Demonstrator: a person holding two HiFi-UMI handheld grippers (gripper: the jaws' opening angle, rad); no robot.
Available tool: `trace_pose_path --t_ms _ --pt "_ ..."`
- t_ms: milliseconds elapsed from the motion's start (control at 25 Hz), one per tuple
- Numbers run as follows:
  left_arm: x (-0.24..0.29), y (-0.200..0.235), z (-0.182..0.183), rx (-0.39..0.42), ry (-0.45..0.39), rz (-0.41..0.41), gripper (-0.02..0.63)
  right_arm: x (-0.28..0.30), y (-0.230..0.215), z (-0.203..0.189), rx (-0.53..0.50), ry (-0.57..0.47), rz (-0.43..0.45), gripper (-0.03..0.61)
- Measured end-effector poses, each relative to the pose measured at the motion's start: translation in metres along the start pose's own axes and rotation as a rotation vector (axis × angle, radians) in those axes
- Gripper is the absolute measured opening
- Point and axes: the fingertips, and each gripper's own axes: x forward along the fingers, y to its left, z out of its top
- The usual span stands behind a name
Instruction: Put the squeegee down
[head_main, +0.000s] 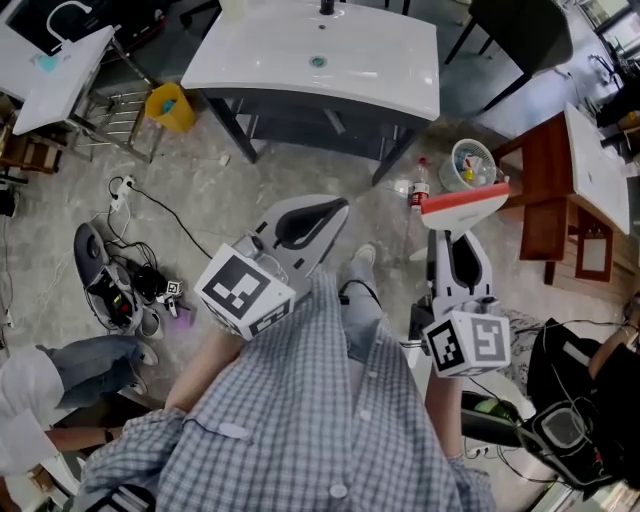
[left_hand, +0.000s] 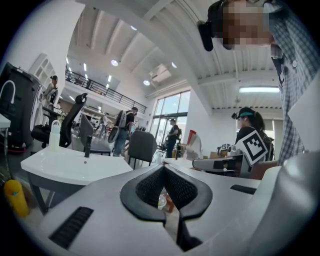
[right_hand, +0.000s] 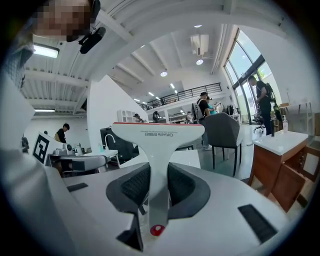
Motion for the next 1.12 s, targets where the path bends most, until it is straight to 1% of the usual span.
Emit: trace_pose_path --t_ms 320,520,1120 --pt "0.024 0.017 -0.001 -0.007 0.007 0.044 0.006 0.029 -0.021 -0.002 0.006 0.016 0.034 0.083" --pt "0.046 0.026 0.006 -0.010 0.009 0.062 0.006 0.050 -0.038 0.005 0.013 0.031 0.056 0.083" --pt "0.135 0.050 0.021 -0.018 0.013 0.172 0.006 0.122 -0.113 0.029 0.020 0.057 0.169 0.083"
